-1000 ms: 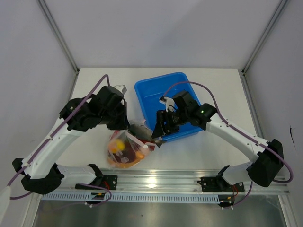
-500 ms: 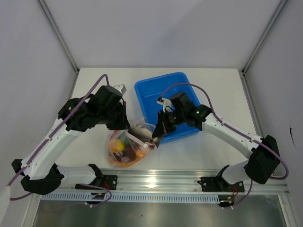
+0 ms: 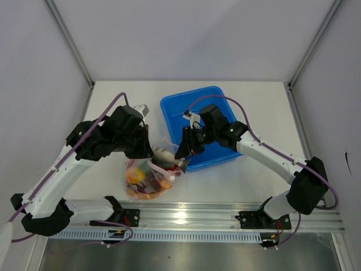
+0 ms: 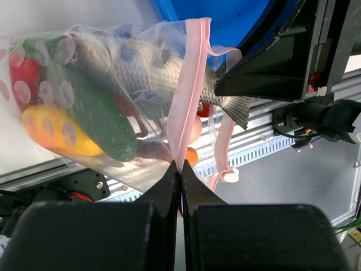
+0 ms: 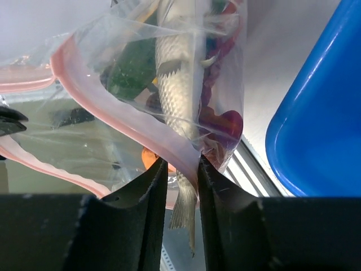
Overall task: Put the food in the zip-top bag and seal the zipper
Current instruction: Adjust the zipper food storage bag at the center of the board.
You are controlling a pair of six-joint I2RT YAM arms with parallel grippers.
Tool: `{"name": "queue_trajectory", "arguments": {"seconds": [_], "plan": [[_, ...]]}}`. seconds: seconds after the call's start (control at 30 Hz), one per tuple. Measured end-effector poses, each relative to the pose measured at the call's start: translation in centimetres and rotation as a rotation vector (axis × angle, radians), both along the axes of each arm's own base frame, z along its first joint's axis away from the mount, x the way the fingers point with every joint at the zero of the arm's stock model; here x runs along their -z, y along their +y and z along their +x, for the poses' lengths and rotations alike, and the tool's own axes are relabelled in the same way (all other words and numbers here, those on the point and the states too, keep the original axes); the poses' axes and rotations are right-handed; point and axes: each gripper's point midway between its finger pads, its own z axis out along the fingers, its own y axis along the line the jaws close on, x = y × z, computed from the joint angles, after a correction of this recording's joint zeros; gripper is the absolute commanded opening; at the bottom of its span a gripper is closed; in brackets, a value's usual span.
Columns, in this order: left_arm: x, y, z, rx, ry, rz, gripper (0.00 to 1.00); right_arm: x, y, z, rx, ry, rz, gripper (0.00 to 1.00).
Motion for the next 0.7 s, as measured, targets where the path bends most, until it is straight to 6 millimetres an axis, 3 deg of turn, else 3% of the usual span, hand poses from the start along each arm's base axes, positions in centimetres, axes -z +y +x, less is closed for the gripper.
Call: {"name": "queue_trajectory", "arguments": {"seconds": [0.1, 0.17, 0.37, 0.47, 0.57, 0.7], "plan": [[0.0, 0.0, 0.0, 0.000, -0.001, -0.001, 0.01, 0.2, 0.2, 0.3, 0.009, 0.015, 0.001, 0.18], [0.0, 0.1, -0.1, 0.000, -0.001, -0.002, 0.01, 0.5, 0.3, 0.5, 0.017, 0.021, -0.004, 0.01], [0.0, 0.2, -0.3, 0.002, -0.002, -0.006, 0.00, 1.7, 0.7, 1.3, 0.042, 0.053, -0.034, 0.00], [0.0, 0.3, -0.4, 0.001, -0.004, -0.007, 0.01, 1.1, 1.0, 1.5, 0.044, 0.034, -0.030, 0.00], [0.2, 0.6, -0.5, -0.005, -0.011, -0.009, 0.01, -2.2, 1.8, 1.7, 0.038, -0.031, -0.007, 0.00], [0.0, 0.9, -0.8, -0.013, -0.020, -0.026, 0.01, -10.7, 3.5, 0.8, -0.011, -0.152, 0.123, 0.00]]}}
